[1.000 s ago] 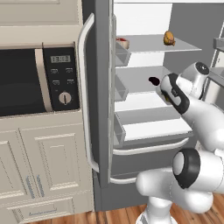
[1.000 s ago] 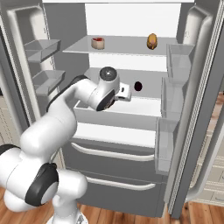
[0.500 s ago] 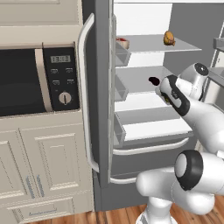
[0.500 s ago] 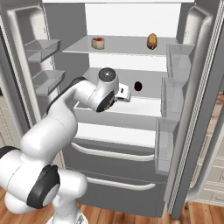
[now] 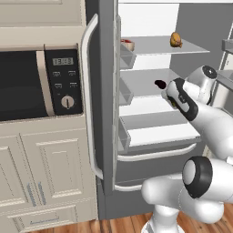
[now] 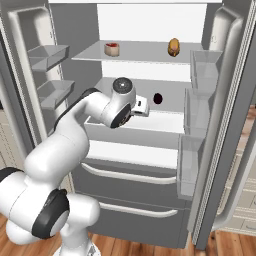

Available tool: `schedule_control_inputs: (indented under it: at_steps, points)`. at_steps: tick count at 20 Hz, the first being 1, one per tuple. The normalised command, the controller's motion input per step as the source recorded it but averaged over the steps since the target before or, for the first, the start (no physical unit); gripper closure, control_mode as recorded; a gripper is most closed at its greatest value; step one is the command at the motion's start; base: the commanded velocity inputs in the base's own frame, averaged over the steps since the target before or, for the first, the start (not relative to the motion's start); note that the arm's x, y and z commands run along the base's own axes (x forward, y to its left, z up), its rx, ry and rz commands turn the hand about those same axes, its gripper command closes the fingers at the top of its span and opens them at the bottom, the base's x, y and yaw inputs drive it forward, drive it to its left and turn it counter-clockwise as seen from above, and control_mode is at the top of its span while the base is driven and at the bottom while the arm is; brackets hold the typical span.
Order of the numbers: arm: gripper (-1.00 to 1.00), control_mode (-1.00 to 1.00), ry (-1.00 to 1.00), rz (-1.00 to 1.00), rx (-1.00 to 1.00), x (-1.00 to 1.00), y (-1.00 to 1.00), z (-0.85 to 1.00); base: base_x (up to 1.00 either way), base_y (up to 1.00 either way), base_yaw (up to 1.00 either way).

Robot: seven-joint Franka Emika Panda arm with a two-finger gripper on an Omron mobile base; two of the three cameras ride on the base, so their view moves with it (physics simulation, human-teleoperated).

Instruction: Gather the eggplant and sweet potato from the fridge and place them on a tray on the dining counter. Then gather the steak and chicken drumstick from the fridge and place them on the other tray.

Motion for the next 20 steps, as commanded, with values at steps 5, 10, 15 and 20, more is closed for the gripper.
schedule_control_inputs:
  at_steps: [5, 10, 15, 20]
  points:
    - [1.00, -1.00, 0.00, 0.00, 0.00, 0.00, 0.00, 0.00, 0.00, 0.00, 0.00]
    - [1.00, -1.00, 0.00, 0.00, 0.00, 0.00, 0.00, 0.00, 0.00, 0.00, 0.00]
    - [1.00, -1.00, 0.00, 0.00, 0.00, 0.00, 0.00, 0.00, 0.00, 0.00, 0.00]
    - [1.00, -1.00, 0.00, 0.00, 0.00, 0.00, 0.00, 0.00, 0.00, 0.00, 0.00]
